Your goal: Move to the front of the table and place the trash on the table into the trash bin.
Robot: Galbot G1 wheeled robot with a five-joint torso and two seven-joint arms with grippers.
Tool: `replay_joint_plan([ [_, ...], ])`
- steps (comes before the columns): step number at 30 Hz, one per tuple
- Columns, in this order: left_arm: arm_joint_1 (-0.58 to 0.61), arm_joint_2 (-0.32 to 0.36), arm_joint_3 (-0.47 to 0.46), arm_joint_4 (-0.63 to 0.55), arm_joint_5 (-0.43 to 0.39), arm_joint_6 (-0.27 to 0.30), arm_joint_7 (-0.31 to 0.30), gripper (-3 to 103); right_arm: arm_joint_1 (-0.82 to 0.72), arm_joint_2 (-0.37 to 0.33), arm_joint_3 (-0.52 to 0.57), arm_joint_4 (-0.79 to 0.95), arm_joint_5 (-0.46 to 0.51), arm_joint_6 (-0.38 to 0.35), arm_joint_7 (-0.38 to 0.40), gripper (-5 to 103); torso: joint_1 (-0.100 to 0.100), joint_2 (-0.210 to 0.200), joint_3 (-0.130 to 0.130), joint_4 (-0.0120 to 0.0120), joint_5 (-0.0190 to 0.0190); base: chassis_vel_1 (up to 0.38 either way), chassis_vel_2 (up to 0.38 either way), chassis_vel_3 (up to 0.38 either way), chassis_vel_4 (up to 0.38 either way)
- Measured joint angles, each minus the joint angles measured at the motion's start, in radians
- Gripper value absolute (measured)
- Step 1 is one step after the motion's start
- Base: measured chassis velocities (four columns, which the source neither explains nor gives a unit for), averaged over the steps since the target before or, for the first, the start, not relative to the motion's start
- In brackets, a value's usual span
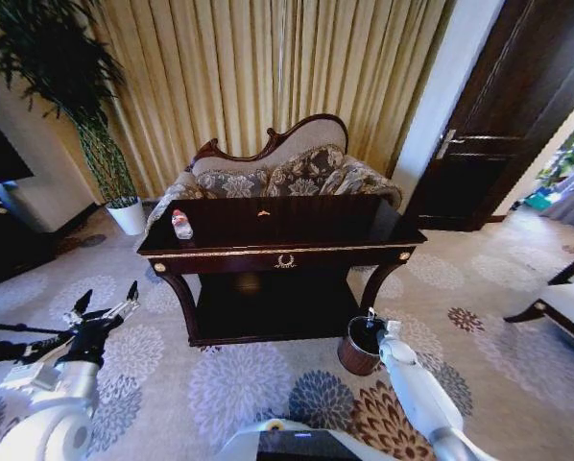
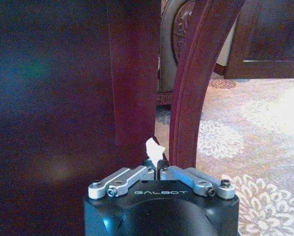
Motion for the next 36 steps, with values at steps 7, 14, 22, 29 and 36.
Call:
replay_joint_plan([
  [7, 0.000, 0.003, 0.003, -0.002, 0.000, 0.000, 0.000, 100, -0.026, -0.011, 0.011, 0.024, -0.023, 0.000, -0.030, 20, 0.000, 0.000, 0.000, -0.0002, 0.0000, 0.000, 0.000, 0.000, 0.000],
  [14, 0.008, 0.003, 0.002, -0.003, 0.000, -0.003, 0.001, 100, -0.034, -0.013, 0.012, 0.042, -0.030, 0.000, -0.035, 47, 0.000, 0.000, 0.000, 0.0000, 0.0000, 0.000, 0.000, 0.000, 0.000],
  [22, 0.010, 0.004, -0.003, -0.004, 0.000, -0.005, 0.001, 100, -0.034, -0.011, 0.012, 0.053, -0.032, -0.002, -0.035, 75, 0.000, 0.000, 0.000, -0.0001, 0.0001, 0.000, 0.000, 0.000, 0.000],
  [29, 0.009, 0.003, -0.003, -0.004, -0.001, -0.006, 0.001, 100, -0.043, -0.019, 0.019, 0.073, -0.014, -0.024, -0.035, 99, 0.000, 0.000, 0.000, -0.0001, 0.0000, 0.000, 0.000, 0.000, 0.000],
  [36, 0.008, 0.002, -0.001, -0.004, -0.001, -0.006, 0.003, 100, -0.058, -0.022, 0.026, 0.096, 0.008, -0.030, -0.033, 100, 0.000, 0.000, 0.000, 0.0000, 0.0001, 0.000, 0.000, 0.000, 0.000],
])
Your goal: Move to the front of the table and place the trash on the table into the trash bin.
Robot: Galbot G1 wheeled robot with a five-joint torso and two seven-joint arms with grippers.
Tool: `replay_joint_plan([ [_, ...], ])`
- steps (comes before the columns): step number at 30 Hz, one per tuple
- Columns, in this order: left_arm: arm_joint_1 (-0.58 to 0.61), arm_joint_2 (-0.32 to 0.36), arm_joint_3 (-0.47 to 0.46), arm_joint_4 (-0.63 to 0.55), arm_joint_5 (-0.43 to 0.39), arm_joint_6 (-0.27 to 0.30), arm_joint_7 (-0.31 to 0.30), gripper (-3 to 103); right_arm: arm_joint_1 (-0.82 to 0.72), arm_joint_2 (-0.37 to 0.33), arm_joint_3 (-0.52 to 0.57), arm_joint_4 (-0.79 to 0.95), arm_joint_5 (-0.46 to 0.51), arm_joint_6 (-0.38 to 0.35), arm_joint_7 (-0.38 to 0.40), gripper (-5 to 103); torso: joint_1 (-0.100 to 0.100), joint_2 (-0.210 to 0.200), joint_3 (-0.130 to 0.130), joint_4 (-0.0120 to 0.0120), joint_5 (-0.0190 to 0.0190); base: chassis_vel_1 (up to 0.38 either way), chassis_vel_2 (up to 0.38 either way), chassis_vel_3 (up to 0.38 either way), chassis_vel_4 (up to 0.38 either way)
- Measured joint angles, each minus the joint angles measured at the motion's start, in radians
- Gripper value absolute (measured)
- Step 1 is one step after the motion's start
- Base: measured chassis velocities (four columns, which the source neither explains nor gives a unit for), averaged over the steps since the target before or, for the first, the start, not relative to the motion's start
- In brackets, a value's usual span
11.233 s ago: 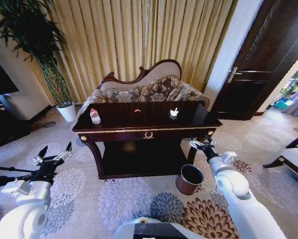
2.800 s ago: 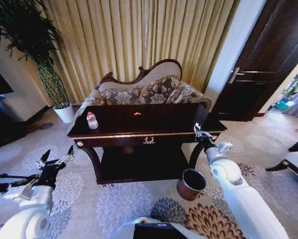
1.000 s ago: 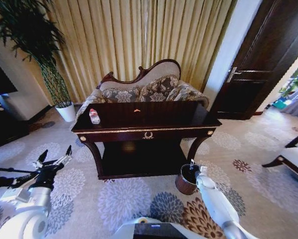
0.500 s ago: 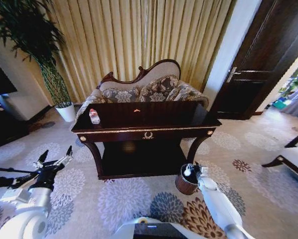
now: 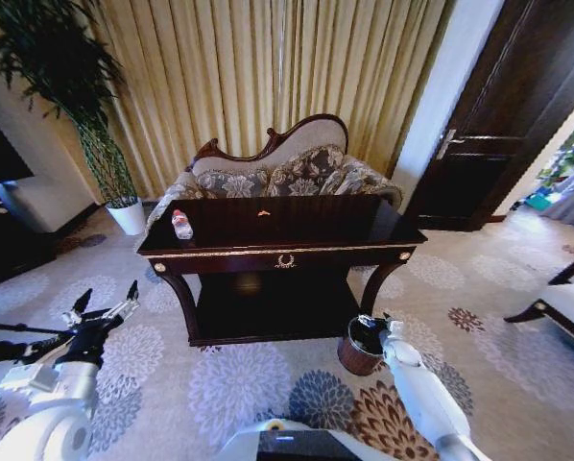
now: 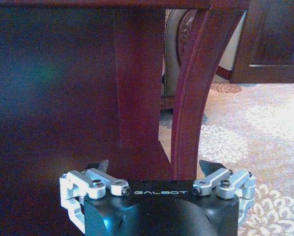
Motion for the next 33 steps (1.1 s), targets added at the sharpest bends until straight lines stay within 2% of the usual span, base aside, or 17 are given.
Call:
replay_joint_plan([
  [6, -0.001, -0.002, 0.001, 0.002, 0.000, -0.001, 0.001, 100, -0.040, -0.011, 0.020, 0.118, 0.063, -0.041, 0.004, 100, 0.000, 0.000, 0.000, -0.0002, 0.0001, 0.000, 0.000, 0.000, 0.000],
  [15, -0.004, -0.004, 0.004, 0.006, 0.000, -0.001, 0.005, 100, -0.092, -0.049, 0.059, 0.293, 0.119, -0.049, 0.036, 100, 0.000, 0.000, 0.000, -0.0002, 0.0000, 0.000, 0.000, 0.000, 0.000],
  [19, -0.009, -0.001, 0.004, 0.009, 0.000, -0.001, 0.005, 100, -0.129, -0.066, 0.071, 0.425, 0.158, -0.053, 0.042, 100, 0.000, 0.000, 0.000, -0.0001, 0.0000, 0.000, 0.000, 0.000, 0.000],
  [20, -0.011, 0.000, 0.006, 0.010, 0.001, -0.001, 0.005, 100, -0.147, -0.073, 0.075, 0.503, 0.167, -0.061, 0.051, 100, 0.000, 0.000, 0.000, -0.0001, 0.0000, 0.000, 0.000, 0.000, 0.000],
  [21, -0.011, 0.000, 0.006, 0.010, 0.001, -0.001, 0.005, 100, -0.147, -0.073, 0.075, 0.503, 0.167, -0.061, 0.051, 100, 0.000, 0.000, 0.000, -0.0001, 0.0000, 0.000, 0.000, 0.000, 0.000],
  [24, -0.015, 0.001, 0.008, 0.010, 0.001, 0.000, 0.002, 100, -0.191, -0.081, 0.087, 0.689, 0.175, -0.104, 0.079, 100, 0.000, 0.000, 0.000, -0.0001, -0.0001, 0.000, 0.000, 0.000, 0.000],
  [27, -0.016, 0.001, 0.008, 0.010, 0.001, 0.000, 0.001, 100, -0.201, -0.082, 0.091, 0.737, 0.171, -0.118, 0.086, 100, 0.000, 0.000, 0.000, -0.0001, -0.0001, 0.000, 0.000, 0.000, 0.000],
  [30, -0.018, 0.000, 0.005, 0.005, 0.000, 0.002, -0.001, 100, -0.235, -0.090, 0.112, 0.915, 0.163, -0.170, 0.120, 100, 0.000, 0.000, 0.000, 0.0000, -0.0002, 0.000, 0.000, 0.000, 0.000],
  [33, -0.018, 0.000, 0.004, 0.004, -0.001, 0.002, -0.001, 100, -0.241, -0.092, 0.116, 0.946, 0.163, -0.179, 0.127, 100, 0.000, 0.000, 0.000, 0.0001, -0.0001, 0.000, 0.000, 0.000, 0.000],
])
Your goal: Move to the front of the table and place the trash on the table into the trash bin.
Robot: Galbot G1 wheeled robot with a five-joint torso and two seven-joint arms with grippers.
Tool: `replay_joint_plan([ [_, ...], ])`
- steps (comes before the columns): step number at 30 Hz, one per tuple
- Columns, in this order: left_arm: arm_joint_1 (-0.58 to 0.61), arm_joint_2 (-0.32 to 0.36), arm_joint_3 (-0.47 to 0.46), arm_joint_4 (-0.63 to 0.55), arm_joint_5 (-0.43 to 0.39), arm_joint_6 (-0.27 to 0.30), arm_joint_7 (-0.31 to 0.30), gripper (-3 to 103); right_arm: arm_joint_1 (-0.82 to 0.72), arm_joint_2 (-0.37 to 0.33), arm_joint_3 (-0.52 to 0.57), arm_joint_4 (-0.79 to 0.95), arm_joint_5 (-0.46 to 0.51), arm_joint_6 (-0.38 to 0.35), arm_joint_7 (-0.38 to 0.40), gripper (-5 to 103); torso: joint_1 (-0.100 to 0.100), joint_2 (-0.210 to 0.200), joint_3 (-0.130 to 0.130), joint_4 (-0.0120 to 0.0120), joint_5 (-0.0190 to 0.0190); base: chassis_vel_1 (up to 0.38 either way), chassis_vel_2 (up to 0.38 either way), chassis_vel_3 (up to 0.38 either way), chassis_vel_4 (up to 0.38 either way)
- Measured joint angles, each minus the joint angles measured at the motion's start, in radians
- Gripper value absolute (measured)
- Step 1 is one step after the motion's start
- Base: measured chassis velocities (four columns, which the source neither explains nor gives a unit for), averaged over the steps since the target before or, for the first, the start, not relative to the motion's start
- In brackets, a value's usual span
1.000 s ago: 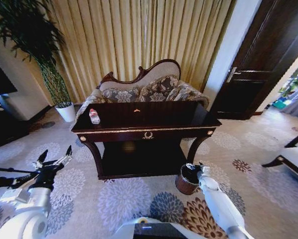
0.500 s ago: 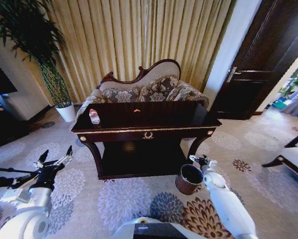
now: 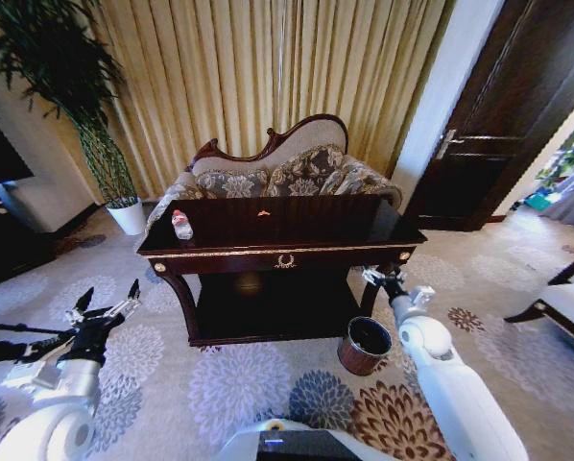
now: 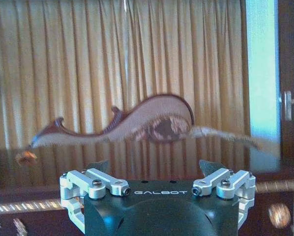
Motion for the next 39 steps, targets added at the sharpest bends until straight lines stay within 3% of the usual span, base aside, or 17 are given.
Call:
replay_joint_plan([
  [6, -0.004, -0.007, 0.001, 0.001, -0.003, 0.000, -0.001, 100, -0.045, -0.008, 0.027, 0.144, 0.019, -0.051, 0.022, 100, 0.000, 0.000, 0.000, -0.0002, 0.0000, 0.000, 0.000, 0.000, 0.000],
  [20, -0.022, 0.008, -0.015, -0.022, -0.020, 0.047, -0.022, 100, -0.057, -0.005, 0.019, 0.156, -0.005, -0.060, 0.012, 100, 0.000, 0.000, 0.000, -0.0001, 0.0001, 0.000, 0.000, 0.000, 0.000],
  [28, -0.029, 0.017, -0.046, -0.052, -0.054, 0.125, -0.034, 100, -0.061, -0.003, 0.019, 0.141, -0.016, -0.060, 0.009, 100, 0.000, 0.000, 0.000, -0.0001, 0.0002, 0.000, 0.000, 0.000, 0.000],
  [39, -0.036, 0.023, -0.046, -0.047, -0.055, 0.128, -0.032, 100, -0.056, -0.007, 0.019, 0.133, -0.019, -0.053, 0.005, 100, 0.000, 0.000, 0.000, -0.0001, 0.0000, -0.090, 0.086, 0.085, -0.086],
])
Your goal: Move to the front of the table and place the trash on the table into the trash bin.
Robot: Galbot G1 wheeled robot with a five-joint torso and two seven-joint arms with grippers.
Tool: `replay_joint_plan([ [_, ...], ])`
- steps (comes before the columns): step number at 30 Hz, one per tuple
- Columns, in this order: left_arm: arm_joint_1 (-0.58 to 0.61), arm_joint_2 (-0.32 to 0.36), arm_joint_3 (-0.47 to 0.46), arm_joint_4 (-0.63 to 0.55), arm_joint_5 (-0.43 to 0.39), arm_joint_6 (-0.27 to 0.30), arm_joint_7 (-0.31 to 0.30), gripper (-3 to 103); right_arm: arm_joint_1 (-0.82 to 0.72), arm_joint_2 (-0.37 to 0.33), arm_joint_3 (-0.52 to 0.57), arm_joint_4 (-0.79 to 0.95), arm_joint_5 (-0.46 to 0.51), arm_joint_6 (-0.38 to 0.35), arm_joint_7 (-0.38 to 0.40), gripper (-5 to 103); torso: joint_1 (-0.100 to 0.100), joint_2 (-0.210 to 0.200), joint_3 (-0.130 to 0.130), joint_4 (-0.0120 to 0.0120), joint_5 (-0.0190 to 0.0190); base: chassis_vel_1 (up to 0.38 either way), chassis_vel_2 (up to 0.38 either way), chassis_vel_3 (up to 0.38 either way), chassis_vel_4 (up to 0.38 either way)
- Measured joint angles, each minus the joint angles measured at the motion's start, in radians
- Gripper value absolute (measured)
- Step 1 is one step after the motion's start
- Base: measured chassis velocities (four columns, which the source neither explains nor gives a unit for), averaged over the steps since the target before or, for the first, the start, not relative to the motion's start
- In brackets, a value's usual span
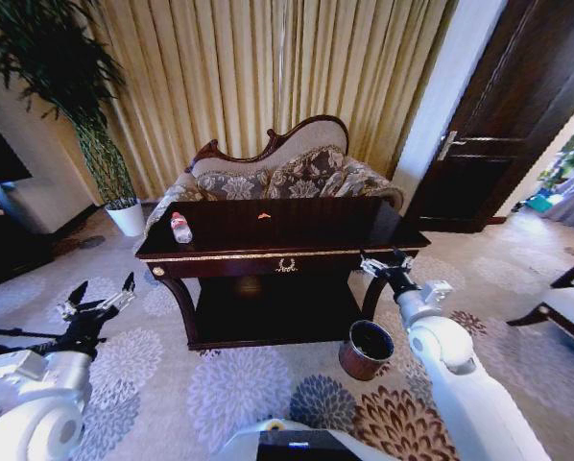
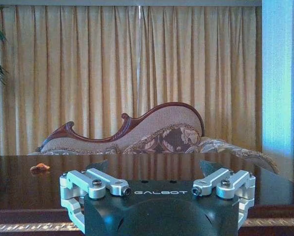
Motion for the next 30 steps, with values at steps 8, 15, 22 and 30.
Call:
replay_joint_plan([
  [8, 0.002, -0.004, 0.003, 0.005, 0.002, -0.011, 0.001, 100, 0.002, 0.000, -0.004, 0.000, 0.005, 0.001, -0.006, 100, 0.000, 0.000, 0.000, 0.0000, 0.0001, -0.179, 0.176, 0.177, -0.179],
  [15, 0.007, -0.008, 0.004, 0.012, 0.004, -0.029, 0.005, 100, 0.005, 0.000, -0.004, -0.003, 0.007, 0.003, -0.008, 100, 0.000, 0.000, 0.000, 0.0000, 0.0000, -0.151, 0.148, 0.137, -0.150],
  [22, 0.005, -0.019, 0.006, 0.014, 0.005, -0.035, 0.007, 100, 0.010, 0.001, -0.009, -0.004, 0.025, 0.003, -0.002, 100, 0.000, 0.000, 0.000, 0.0000, 0.0002, -0.126, 0.133, 0.116, -0.122],
  [30, 0.005, -0.026, 0.003, 0.010, 0.004, -0.049, 0.016, 100, 0.005, -0.012, -0.008, 0.001, 0.038, 0.001, 0.001, 100, 0.000, 0.000, 0.000, -0.0002, 0.0001, -0.076, 0.071, 0.083, -0.080],
])
